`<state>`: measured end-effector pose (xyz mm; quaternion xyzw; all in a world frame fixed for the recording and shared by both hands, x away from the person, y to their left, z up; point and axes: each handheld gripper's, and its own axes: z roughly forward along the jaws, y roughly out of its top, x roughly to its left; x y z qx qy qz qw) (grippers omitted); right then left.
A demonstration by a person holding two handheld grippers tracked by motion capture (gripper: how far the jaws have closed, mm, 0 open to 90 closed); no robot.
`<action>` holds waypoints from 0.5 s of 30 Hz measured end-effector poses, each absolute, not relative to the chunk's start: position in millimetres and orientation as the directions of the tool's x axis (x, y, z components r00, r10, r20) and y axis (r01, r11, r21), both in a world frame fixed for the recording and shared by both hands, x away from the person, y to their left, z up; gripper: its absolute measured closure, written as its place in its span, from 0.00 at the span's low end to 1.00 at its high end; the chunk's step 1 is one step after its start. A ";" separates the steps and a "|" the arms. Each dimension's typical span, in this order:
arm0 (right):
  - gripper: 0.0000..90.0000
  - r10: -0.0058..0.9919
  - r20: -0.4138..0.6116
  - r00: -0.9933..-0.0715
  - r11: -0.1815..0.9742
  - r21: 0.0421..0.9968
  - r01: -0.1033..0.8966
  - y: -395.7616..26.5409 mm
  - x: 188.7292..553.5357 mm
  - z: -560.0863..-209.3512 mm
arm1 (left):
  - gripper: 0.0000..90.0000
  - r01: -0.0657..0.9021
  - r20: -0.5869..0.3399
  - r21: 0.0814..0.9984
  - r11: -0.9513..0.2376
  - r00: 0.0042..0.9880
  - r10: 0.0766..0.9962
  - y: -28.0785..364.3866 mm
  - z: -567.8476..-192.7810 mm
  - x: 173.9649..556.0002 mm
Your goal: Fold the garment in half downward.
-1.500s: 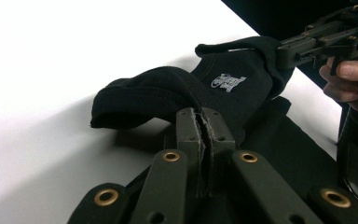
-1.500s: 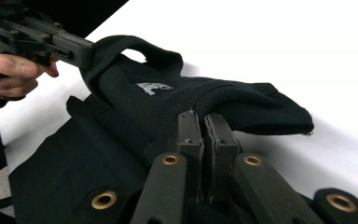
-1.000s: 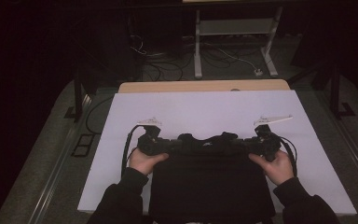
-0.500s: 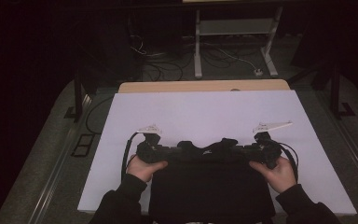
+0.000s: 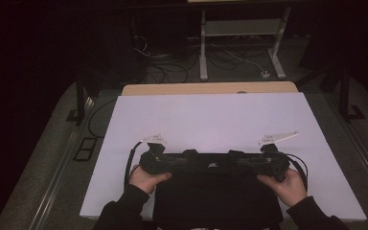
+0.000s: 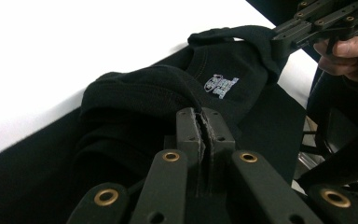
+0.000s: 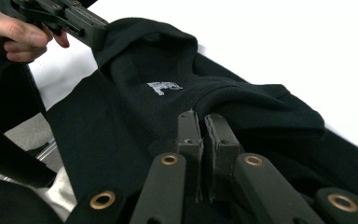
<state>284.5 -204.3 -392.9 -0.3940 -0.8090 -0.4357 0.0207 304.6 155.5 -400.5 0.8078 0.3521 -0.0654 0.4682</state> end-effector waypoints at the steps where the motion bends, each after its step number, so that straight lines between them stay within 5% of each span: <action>1: 0.93 0.620 0.378 -0.687 0.313 0.684 0.659 -204.2 283.6 -393.0 | 0.95 0.633 -0.439 0.706 -0.316 0.742 0.507 156.0 -401.1 302.1; 15: 0.93 0.622 0.419 -0.661 0.340 0.616 0.710 -202.6 273.9 -403.6 | 0.95 0.648 -0.452 0.660 -0.381 0.747 0.487 153.1 -411.0 290.3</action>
